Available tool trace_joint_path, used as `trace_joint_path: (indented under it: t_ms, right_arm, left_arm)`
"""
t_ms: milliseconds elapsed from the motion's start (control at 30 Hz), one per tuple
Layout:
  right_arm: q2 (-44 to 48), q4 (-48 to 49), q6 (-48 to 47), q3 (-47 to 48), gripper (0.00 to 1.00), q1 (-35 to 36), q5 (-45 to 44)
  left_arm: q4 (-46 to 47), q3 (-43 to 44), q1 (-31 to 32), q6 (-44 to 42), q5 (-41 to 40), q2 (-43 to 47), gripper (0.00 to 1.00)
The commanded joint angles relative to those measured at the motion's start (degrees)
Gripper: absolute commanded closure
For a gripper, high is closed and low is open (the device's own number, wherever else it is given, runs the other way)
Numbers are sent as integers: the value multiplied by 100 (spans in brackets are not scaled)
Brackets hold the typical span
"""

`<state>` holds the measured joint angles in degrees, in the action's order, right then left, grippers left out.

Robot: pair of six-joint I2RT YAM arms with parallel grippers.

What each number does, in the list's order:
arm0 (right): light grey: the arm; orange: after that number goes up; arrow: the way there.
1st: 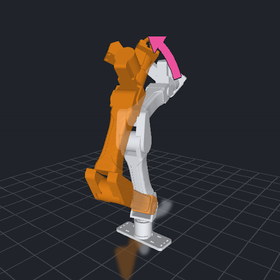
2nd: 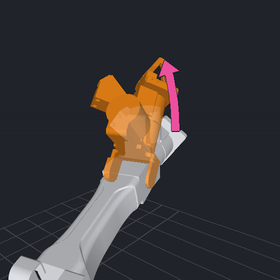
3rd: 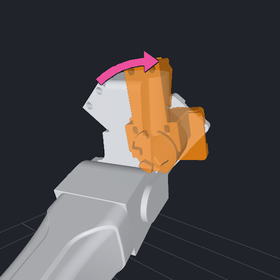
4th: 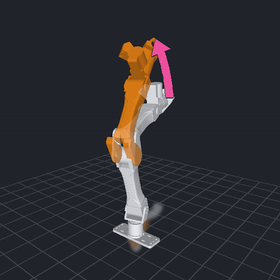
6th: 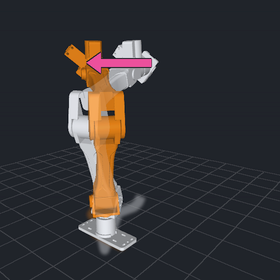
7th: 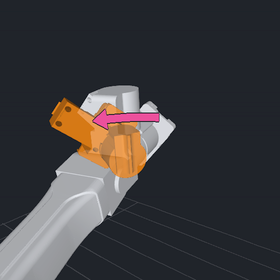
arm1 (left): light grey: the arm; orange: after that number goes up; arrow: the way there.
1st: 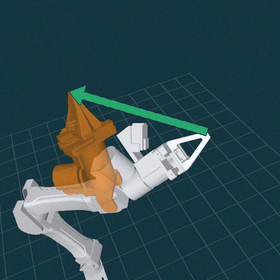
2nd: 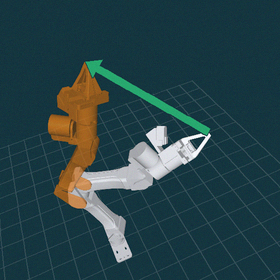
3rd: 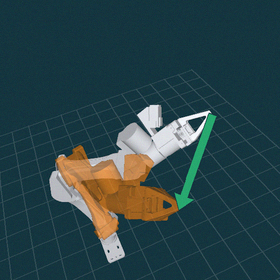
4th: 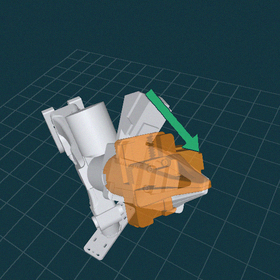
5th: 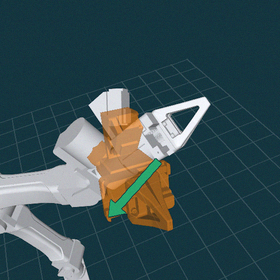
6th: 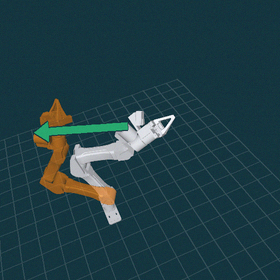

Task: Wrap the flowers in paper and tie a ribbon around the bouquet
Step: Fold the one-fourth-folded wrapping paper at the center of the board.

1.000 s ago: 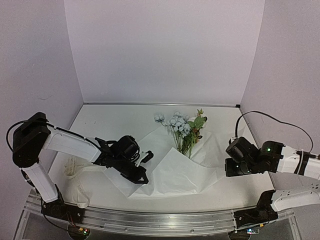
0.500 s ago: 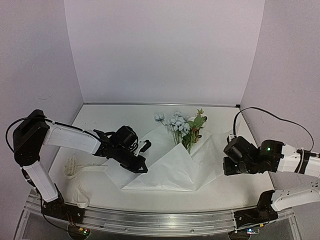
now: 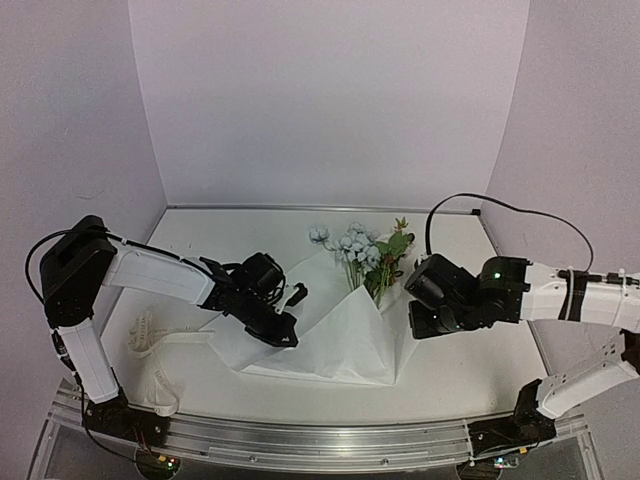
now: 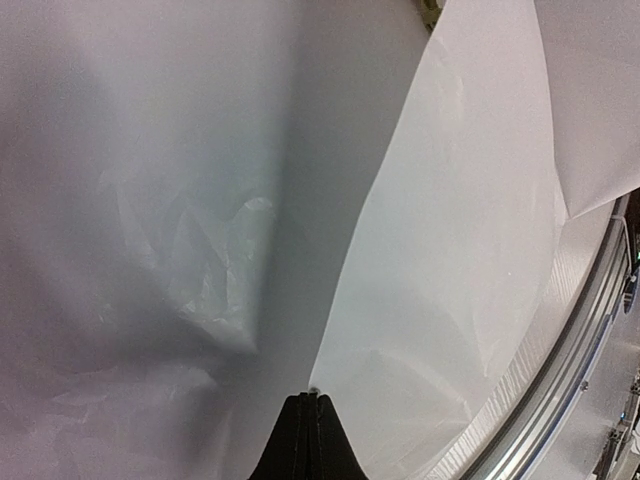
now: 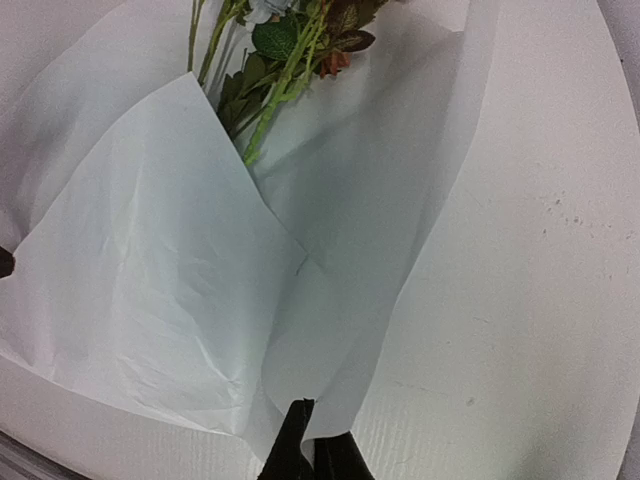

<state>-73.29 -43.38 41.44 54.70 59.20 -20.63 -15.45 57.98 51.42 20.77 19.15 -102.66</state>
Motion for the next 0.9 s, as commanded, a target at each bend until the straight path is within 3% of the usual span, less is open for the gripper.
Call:
trace_joint_path:
  t_ms: [0,200,467,600,733,867]
  right_arm:
    - [-520,328,335,419,100,87,292]
    - [-1058,1221,617,396,100,85,890]
    - [-1553,3002,324,-51,100,-4,1619]
    - [-1719,3377,171,-100,100,-58,1733]
    - [-1860,3423,143,-32,100,-86,1741]
    - [-1946,3437,128,-3,100,-122,1776]
  left_arm:
    - [-42,118,-9,44,-196,-13,100]
    - [31,54,-8,46,-166,24,100]
    - [31,-48,-9,40,-201,147,100]
    - [-86,-22,-5,123,-348,224,99]
    - [-314,115,-49,255,-550,482,78]
    - [-566,362,-298,433,-440,810,67]
